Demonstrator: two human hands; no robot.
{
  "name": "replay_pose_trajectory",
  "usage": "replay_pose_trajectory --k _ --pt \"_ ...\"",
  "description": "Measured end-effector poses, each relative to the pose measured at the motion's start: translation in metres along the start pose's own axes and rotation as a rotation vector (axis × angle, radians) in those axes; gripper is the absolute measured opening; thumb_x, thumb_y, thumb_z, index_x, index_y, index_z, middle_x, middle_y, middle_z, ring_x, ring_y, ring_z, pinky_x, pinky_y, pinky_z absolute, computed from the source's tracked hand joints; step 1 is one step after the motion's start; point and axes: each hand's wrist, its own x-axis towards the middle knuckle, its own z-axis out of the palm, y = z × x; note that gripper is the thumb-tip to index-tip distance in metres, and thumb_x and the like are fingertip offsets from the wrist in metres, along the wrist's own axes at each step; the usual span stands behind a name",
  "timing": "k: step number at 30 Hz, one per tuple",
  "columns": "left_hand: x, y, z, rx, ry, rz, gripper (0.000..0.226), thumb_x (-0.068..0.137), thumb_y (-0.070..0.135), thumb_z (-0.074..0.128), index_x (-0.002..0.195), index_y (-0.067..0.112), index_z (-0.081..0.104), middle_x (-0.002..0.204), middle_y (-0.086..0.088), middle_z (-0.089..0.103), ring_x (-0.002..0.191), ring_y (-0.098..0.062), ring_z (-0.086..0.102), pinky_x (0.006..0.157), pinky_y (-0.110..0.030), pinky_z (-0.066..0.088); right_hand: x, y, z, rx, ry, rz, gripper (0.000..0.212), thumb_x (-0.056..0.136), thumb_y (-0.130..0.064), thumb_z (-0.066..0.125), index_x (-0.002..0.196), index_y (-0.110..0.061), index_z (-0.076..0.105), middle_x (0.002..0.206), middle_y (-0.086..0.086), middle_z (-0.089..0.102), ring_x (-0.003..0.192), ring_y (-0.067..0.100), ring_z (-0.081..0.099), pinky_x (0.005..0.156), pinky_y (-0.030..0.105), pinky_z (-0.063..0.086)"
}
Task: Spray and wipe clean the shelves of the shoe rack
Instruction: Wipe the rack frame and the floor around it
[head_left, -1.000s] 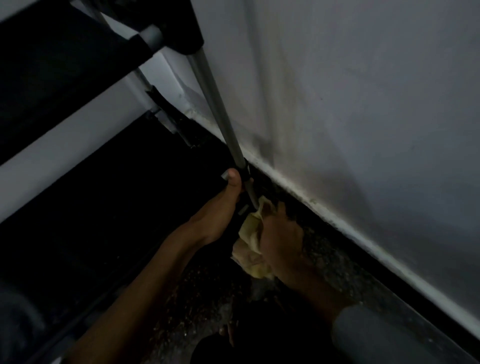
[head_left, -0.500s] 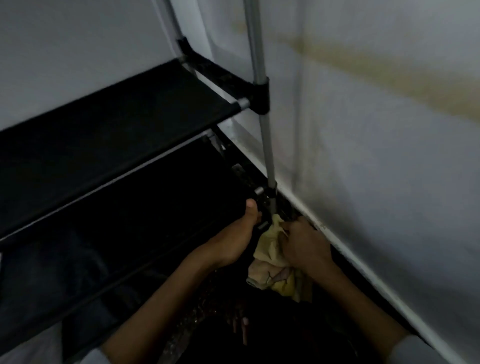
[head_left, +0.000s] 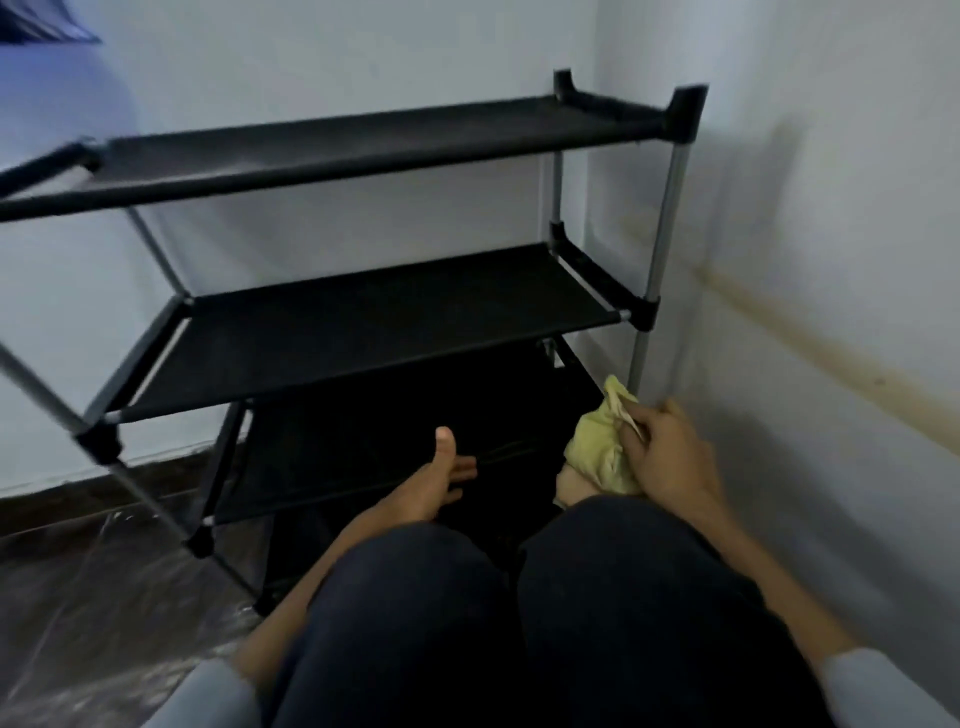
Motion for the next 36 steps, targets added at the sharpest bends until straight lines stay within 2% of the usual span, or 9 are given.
replay_pose_trajectory --k 3,6,11,17,22,25,28,32,36 --pt "-0.031 0.011 -0.018 -0.039 0.061 0.112 0.065 0.098 0.049 0.010 0.142 0.010 0.037 0.145 -0.007 0.042 0.133 -0.023 0.039 0.099 -0.025 0.032 0.000 -0.031 -0.024 0.076 0.088 -0.125 0.035 0.096 -0.026 0.052 0.129 -0.018 0.060 0.089 0.000 0.041 0.074 0.015 0.043 0.062 0.027 0.029" --pt "-0.062 0.028 -0.035 0.024 0.108 0.298 0.041 0.101 0.024 0.036 0.137 0.007 0.042 0.136 -0.007 0.052 0.120 -0.013 0.049 0.071 -0.003 0.044 -0.006 -0.067 -0.051 0.144 0.145 -0.258 0.033 0.094 -0.027 0.057 0.125 -0.019 0.063 0.088 -0.003 0.043 0.078 0.017 0.049 0.065 0.029 0.035" --pt "-0.115 0.070 -0.039 0.004 0.184 0.557 0.041 0.091 0.021 0.059 0.130 0.012 0.050 0.121 0.002 0.059 0.093 0.011 0.059 0.065 -0.002 0.045 -0.028 -0.129 -0.092 0.210 0.200 -0.429 0.033 0.090 -0.041 0.060 0.122 -0.033 0.063 0.085 -0.013 0.047 0.073 0.004 0.049 0.057 0.019 0.034" --pt "-0.171 0.116 -0.026 -0.119 0.179 0.708 0.033 0.085 0.026 0.067 0.115 0.015 0.056 0.104 0.001 0.069 0.088 -0.006 0.067 0.069 -0.019 0.054 -0.056 -0.194 -0.136 0.362 0.229 -0.532 0.053 0.076 -0.049 0.074 0.124 -0.032 0.060 0.104 -0.008 0.051 0.094 0.007 0.054 0.067 0.003 0.034" --pt "-0.196 0.127 -0.029 -0.294 0.246 0.783 0.030 0.089 0.022 0.062 0.117 0.010 0.056 0.102 -0.004 0.069 0.089 -0.013 0.067 0.075 -0.025 0.056 -0.060 -0.214 -0.167 0.737 0.049 -0.287 0.107 0.062 -0.061 0.079 0.149 -0.026 0.028 0.138 0.000 0.034 0.117 0.006 0.041 0.091 0.023 0.040" --pt "-0.203 0.134 -0.030 -0.455 0.188 0.808 0.024 0.091 0.024 0.057 0.110 0.009 0.060 0.098 -0.002 0.071 0.088 -0.013 0.068 0.075 -0.025 0.056 -0.054 -0.219 -0.174 0.981 -0.110 -0.100 0.089 0.070 -0.035 0.082 0.140 -0.002 0.038 0.129 0.007 0.053 0.115 0.018 0.052 0.094 0.032 0.048" --pt "-0.205 0.144 -0.032 -0.570 0.093 0.816 0.029 0.090 0.027 0.055 0.112 0.008 0.060 0.103 -0.005 0.071 0.092 -0.016 0.068 0.076 -0.026 0.056 -0.051 -0.222 -0.177 1.193 -0.371 -0.045 0.046 0.081 -0.033 0.073 0.111 0.001 0.063 0.102 0.013 0.070 0.090 0.025 0.068 0.073 0.031 0.058" --pt "-0.198 0.155 -0.034 -0.652 0.021 0.782 0.032 0.081 0.033 0.060 0.107 0.014 0.063 0.101 -0.005 0.073 0.092 -0.016 0.069 0.073 -0.027 0.056 -0.047 -0.221 -0.173 1.213 -0.645 -0.047 0.064 0.078 -0.057 0.059 0.122 -0.012 0.063 0.118 0.013 0.068 0.108 0.027 0.065 0.090 0.040 0.054" --pt "-0.180 0.165 -0.036 -0.660 0.097 0.768 0.040 0.069 0.038 0.068 0.102 0.015 0.066 0.099 -0.005 0.073 0.090 -0.017 0.070 0.071 -0.026 0.056 -0.034 -0.229 -0.162 1.216 -0.515 -0.045 0.070 0.073 -0.059 0.060 0.120 -0.008 0.064 0.116 0.015 0.068 0.109 0.028 0.065 0.097 0.042 0.050"
